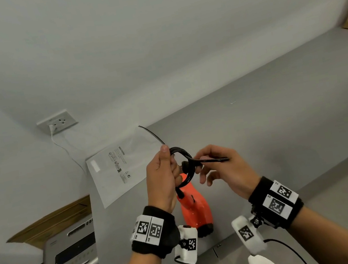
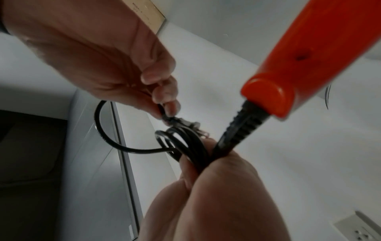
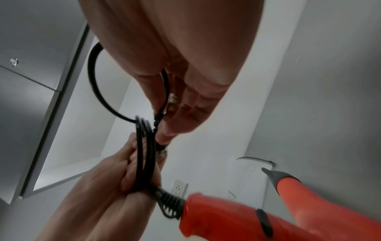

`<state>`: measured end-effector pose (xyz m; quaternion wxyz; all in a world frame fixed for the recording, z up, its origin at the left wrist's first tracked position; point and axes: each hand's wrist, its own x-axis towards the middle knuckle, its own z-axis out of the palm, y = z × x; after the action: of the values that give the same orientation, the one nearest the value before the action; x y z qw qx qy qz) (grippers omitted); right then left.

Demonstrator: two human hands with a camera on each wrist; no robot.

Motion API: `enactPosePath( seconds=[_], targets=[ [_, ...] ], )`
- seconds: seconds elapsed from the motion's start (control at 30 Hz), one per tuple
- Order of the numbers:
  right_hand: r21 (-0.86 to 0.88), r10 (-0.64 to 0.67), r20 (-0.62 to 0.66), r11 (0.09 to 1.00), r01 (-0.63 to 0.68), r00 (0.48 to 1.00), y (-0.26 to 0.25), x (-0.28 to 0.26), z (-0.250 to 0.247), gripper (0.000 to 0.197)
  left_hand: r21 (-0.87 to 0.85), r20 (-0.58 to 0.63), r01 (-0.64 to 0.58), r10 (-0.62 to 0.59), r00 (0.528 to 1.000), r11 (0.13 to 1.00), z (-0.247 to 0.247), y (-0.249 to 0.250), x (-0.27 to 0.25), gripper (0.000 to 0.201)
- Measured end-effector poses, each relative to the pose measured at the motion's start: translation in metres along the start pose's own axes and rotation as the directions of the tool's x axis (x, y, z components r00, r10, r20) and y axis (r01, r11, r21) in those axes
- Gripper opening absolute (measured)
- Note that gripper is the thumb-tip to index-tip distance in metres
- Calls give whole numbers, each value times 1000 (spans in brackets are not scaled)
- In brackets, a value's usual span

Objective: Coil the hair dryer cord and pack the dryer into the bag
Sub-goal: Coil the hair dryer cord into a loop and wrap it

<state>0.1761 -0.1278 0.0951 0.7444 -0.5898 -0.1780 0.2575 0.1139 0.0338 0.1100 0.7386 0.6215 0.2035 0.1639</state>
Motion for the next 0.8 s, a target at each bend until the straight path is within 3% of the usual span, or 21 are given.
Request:
enactPosePath(
  seconds=[0.2,0.4,0.57,0.8],
  targets=[
    [19,-43,61,999,42,997,-5,1,-8,17,50,-4,-11,11,1000,999,3,0,-3,41],
    [5,45,219,999,-47,975,-12,6,-6,15,-80,140,184,-172,975,980,2,-2,3,48],
    [57,83,301,993,-104,950,-12,4,-7,15,-163,293,343,-287,912,925,-2,4,4,40],
    [250,40,396,957,-149,918,-14,1,-12,69,-38,297,177,-158,942,983,-1,11,1,34]
  ],
)
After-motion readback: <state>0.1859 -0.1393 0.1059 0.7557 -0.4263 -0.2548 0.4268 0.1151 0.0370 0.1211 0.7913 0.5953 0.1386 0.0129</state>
